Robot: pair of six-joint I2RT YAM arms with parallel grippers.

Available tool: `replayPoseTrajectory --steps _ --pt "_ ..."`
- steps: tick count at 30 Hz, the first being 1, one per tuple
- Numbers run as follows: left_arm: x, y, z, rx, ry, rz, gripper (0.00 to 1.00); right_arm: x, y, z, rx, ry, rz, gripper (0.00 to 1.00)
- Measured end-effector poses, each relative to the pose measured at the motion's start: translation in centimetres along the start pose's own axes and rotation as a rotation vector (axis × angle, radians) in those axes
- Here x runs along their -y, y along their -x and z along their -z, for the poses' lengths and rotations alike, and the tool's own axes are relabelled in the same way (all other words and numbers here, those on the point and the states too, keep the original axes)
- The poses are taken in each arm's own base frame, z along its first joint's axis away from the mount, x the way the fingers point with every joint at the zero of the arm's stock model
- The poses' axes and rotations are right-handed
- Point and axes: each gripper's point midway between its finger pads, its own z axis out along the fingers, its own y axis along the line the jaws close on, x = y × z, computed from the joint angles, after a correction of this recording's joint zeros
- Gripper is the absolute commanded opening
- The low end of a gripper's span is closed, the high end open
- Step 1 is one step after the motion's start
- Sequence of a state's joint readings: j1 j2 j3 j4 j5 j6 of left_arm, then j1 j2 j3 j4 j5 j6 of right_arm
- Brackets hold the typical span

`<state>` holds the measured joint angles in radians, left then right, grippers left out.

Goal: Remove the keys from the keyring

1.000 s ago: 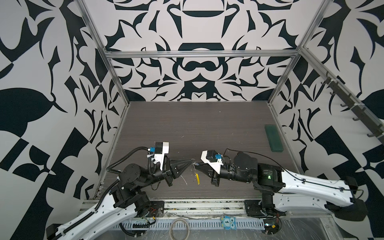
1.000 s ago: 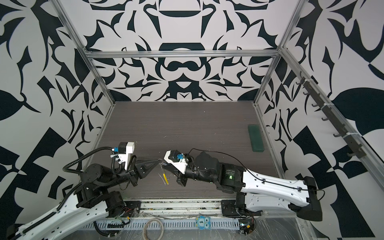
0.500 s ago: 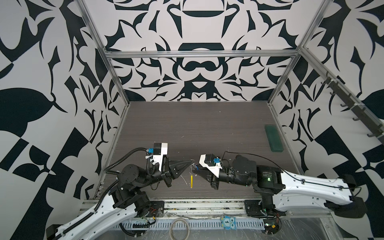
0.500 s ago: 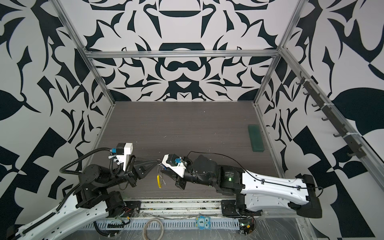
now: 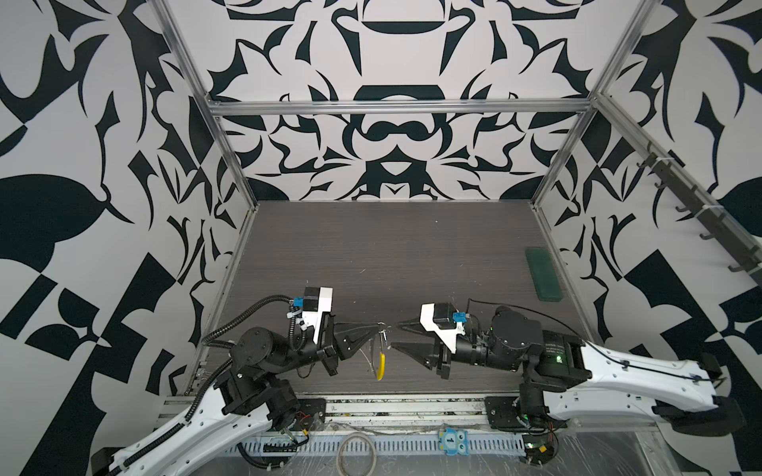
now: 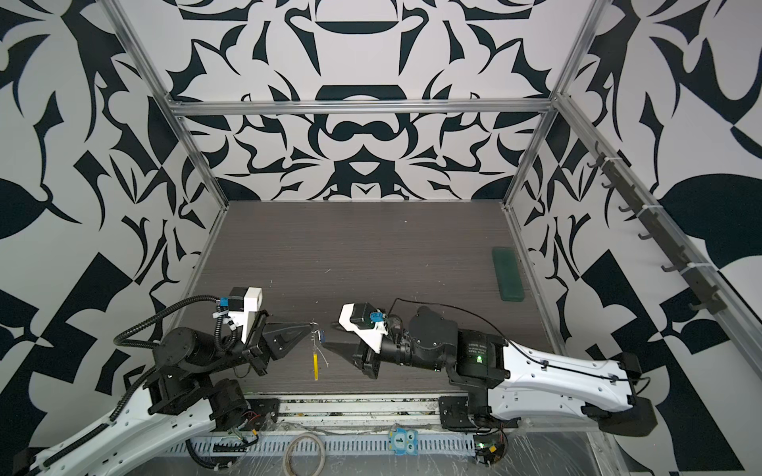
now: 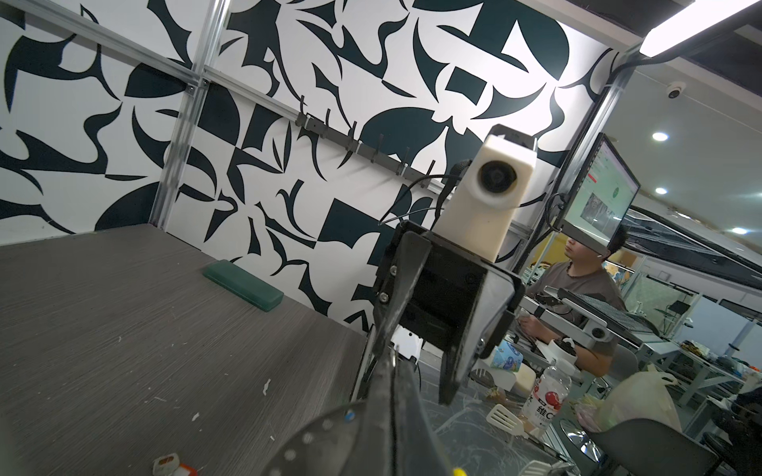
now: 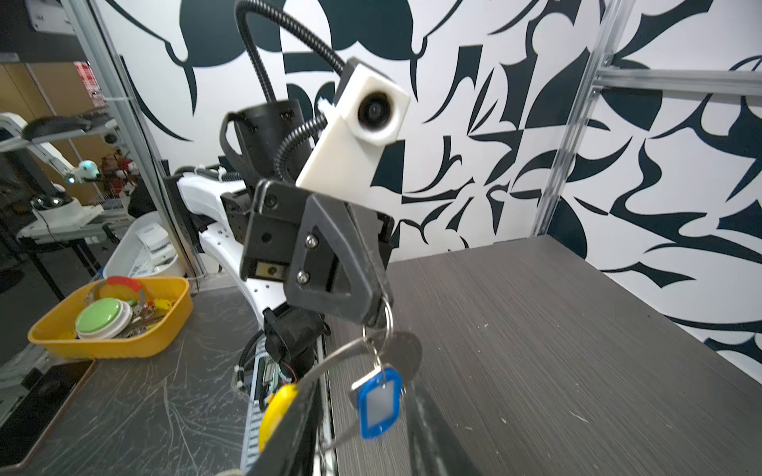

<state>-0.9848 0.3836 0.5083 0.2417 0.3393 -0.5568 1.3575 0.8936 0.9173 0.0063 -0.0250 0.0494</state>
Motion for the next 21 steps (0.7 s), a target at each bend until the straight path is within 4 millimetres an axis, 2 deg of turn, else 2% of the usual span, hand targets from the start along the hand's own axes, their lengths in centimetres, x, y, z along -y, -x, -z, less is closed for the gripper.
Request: replayPoseTrajectory --steps 9,15,21 --pt "0.6 -0.4 0.0 -0.023 -0.037 0.0 0.0 -0.2 0.3 -1.2 0.023 0.015 -0.033 0.37" --pt "0.8 -0.5 0.0 -0.028 -0.044 0.0 0.0 -0.7 0.6 -1.2 0.034 0.046 -0.055 0.22" --pt "1.0 -0.6 0.0 -0.036 -0.06 0.0 0.0 -1.1 0.5 -1.2 0.03 0.069 -0.059 0.17"
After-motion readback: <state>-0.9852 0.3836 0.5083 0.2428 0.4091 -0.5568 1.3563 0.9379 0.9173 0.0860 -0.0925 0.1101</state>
